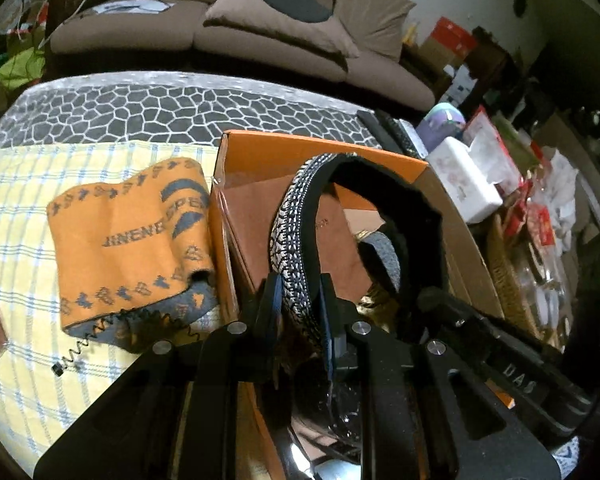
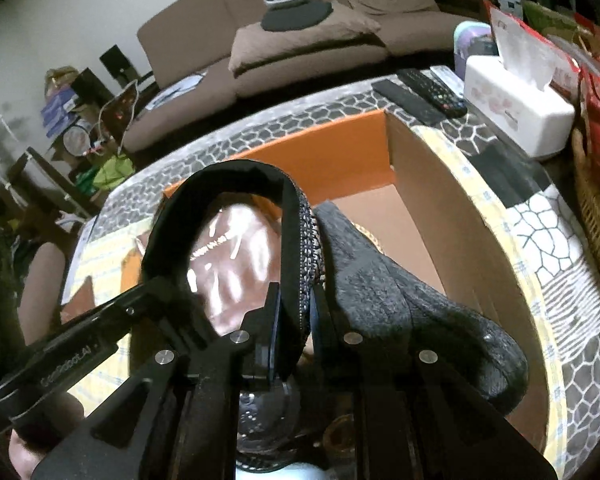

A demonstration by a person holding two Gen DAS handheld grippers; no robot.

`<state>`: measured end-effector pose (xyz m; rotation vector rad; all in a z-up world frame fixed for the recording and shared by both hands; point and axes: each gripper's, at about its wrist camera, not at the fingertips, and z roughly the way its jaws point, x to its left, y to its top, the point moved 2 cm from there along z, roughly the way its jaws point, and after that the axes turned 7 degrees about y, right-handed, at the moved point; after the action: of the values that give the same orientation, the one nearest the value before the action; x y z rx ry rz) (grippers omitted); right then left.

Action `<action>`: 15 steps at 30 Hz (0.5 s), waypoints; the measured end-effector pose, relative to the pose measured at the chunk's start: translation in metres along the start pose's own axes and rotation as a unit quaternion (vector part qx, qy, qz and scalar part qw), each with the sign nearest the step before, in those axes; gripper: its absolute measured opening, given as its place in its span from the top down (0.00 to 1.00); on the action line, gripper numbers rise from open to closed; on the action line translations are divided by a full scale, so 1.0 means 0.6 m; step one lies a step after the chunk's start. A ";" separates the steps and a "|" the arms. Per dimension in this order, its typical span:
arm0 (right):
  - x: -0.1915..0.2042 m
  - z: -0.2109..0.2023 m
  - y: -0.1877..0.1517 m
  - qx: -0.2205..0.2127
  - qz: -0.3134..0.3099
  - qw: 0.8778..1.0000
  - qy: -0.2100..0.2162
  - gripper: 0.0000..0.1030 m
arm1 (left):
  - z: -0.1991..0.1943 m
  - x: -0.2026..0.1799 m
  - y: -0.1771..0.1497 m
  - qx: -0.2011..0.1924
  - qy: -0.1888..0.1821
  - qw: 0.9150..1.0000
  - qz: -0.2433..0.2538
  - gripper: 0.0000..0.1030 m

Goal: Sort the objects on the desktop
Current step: 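Lift the black headphones with both tools and lower them into the orange box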

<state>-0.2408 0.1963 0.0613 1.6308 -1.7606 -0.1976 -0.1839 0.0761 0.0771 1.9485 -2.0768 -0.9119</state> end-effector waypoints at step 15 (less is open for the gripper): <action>-0.003 0.010 -0.002 0.015 0.004 0.999 -0.035 0.71 | 0.038 -0.030 0.020 0.020 0.003 0.999 0.040 0.84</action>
<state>-0.2433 0.1958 0.0554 1.6556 -1.8310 -0.2264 -0.2026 0.1003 0.0705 1.8702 -2.1692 -0.8545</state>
